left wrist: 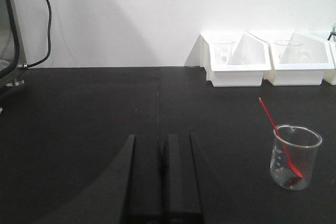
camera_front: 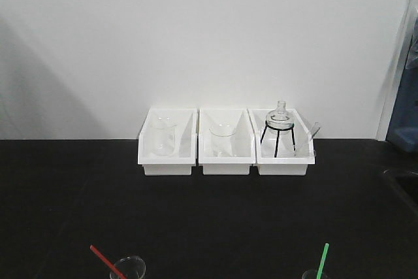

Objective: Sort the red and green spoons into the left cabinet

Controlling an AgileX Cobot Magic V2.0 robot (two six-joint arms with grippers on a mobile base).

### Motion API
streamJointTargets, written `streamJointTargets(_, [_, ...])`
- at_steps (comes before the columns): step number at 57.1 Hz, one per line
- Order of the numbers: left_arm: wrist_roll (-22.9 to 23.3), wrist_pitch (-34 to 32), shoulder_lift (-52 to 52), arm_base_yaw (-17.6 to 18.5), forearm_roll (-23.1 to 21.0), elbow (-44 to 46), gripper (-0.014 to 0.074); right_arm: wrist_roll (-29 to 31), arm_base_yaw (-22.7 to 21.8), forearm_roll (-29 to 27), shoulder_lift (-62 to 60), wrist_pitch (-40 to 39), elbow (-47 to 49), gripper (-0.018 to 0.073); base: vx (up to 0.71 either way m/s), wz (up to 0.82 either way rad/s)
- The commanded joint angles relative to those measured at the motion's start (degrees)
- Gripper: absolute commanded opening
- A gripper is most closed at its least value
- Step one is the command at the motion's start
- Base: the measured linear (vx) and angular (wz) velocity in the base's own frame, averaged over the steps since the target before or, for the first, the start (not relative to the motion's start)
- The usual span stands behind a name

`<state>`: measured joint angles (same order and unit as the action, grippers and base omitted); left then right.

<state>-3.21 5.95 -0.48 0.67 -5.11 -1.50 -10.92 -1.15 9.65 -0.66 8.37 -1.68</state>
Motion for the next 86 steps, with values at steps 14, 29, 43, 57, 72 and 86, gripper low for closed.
streamJointTargets(14, [0.2,-5.0,-0.6,0.0,-0.5,0.4,-0.0006,0.2,0.1,0.6,-0.7,-4.7,-0.6,-0.0006,0.00,0.00])
streamJointTargets(29, [0.2,-5.0,-0.6,0.0,-0.5,0.4,-0.0006,0.2,0.1,0.6,-0.7,-4.7,-0.6,-0.0006,0.00,0.00])
streamJointTargets(43, [0.2,-5.0,-0.6,0.0,-0.5,0.4,-0.0006,0.2,0.1,0.6,-0.7,-4.7,-0.6,-0.0006,0.00,0.00])
streamJointTargets(57, [0.2,-6.5,-0.6,0.0,-0.5,0.5,-0.0006,0.2,0.1,0.6,-0.7,-5.1,-0.6,-0.0006,0.00,0.00])
streamJointTargets(72, [0.7,-12.7,-0.6,0.0,-0.5,0.5,-0.0006,0.2,0.1,0.6,-0.7,-7.0,-0.6,-0.0006,0.00,0.00])
streamJointTargets(86, [12.2,-18.7,-0.6,0.0,-0.4,6.1,-0.0006,-5.9,0.1,-2.9,-0.7,-15.1,2.0,-0.0006,0.00,0.00])
